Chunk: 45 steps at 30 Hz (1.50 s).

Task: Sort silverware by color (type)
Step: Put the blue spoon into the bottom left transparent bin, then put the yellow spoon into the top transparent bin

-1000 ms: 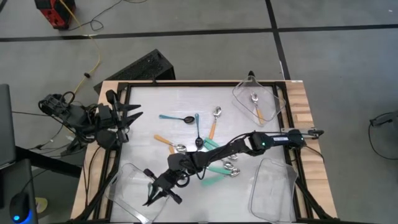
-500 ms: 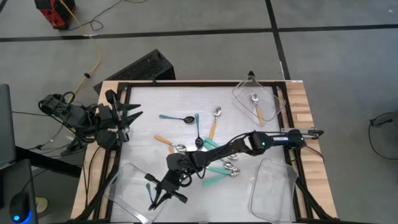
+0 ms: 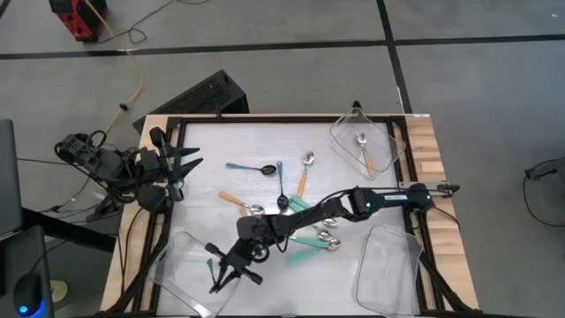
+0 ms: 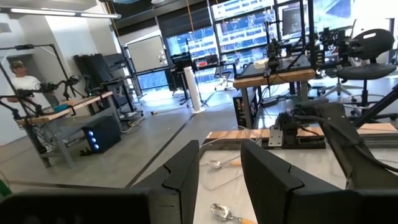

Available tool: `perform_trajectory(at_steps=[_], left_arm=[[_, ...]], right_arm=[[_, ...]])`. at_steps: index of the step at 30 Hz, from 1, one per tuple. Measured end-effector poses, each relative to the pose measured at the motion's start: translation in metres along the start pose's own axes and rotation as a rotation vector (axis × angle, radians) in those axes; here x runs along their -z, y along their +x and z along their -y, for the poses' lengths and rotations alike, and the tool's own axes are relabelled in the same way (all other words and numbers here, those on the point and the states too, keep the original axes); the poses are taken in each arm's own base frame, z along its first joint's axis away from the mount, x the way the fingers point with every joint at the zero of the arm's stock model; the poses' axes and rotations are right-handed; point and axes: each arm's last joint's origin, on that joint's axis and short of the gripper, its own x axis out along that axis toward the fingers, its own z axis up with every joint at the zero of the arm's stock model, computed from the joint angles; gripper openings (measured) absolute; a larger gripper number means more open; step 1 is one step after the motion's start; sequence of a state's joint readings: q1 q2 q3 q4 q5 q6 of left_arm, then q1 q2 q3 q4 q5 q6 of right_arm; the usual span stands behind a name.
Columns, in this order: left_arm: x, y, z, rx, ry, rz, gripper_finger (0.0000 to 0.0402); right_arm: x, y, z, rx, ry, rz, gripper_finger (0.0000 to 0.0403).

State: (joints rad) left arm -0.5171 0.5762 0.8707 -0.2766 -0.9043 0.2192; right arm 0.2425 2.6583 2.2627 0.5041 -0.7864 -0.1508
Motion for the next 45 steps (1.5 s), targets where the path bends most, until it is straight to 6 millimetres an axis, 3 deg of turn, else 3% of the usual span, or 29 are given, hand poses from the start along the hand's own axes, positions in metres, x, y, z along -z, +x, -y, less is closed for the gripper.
perform_trajectory(at_steps=[16, 35, 38, 40, 42, 45], left_arm=[[0.0, 0.0, 0.0, 0.001, 0.001, -0.003, 0.011], [0.001, 0.0, 0.0, 0.001, -0.001, -0.004, 0.011], [0.001, 0.0, 0.0, 0.002, 0.003, -0.008, 0.011], [0.001, 0.0, 0.0, 0.002, -0.019, -0.008, 0.011], [0.001, 0.0, 0.0, 0.002, -0.039, -0.008, 0.011], [0.002, 0.0, 0.0, 0.004, -0.038, -0.012, 0.011]], right_arm=[[0.021, -0.006, 0.005, 0.039, 0.092, -0.043, 0.0033], [0.019, -0.003, 0.004, 0.086, 0.198, -0.029, 0.0131], [0.011, -0.006, 0.007, 0.051, 0.231, -0.028, 0.0148], [-0.005, -0.009, 0.009, 0.037, 0.267, -0.049, 0.0154], [-0.031, -0.017, 0.015, 0.027, 0.284, -0.086, 0.0157], [-0.085, -0.034, 0.018, 0.047, 0.236, -0.164, 0.0156]])
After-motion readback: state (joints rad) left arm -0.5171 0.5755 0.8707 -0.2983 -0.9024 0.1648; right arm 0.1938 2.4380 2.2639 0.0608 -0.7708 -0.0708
